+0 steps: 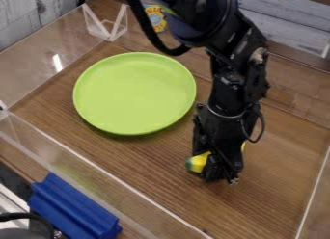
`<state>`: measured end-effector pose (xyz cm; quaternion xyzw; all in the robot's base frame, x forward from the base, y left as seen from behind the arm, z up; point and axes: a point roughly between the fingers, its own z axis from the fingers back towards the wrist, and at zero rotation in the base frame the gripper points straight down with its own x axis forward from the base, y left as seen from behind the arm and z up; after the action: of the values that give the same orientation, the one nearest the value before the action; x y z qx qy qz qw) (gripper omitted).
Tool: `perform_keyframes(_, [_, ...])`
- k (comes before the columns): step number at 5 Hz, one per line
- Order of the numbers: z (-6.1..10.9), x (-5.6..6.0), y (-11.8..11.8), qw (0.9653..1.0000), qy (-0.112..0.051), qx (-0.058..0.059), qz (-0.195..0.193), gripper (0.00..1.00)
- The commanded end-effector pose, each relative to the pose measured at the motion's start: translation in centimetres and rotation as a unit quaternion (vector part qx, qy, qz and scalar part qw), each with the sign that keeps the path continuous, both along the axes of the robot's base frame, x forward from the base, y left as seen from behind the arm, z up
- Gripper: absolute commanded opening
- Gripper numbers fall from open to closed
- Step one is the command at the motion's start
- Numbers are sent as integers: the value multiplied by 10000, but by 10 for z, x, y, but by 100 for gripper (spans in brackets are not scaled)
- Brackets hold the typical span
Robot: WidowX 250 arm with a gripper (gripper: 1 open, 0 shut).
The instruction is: Put the banana in the green plate
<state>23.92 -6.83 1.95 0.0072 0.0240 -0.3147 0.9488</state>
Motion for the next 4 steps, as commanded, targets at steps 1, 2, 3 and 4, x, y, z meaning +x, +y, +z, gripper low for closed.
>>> perform_keyframes(1, [19,8,-2,9997,-237,-91,66,100])
perform_keyframes(2, [25,8,-1,9996,-239,-109,125,0])
perform_keyframes(3, [29,8,0,9994,-257,-142,167,0])
perform_keyframes(4, [32,8,0,9991,-252,-217,257,100])
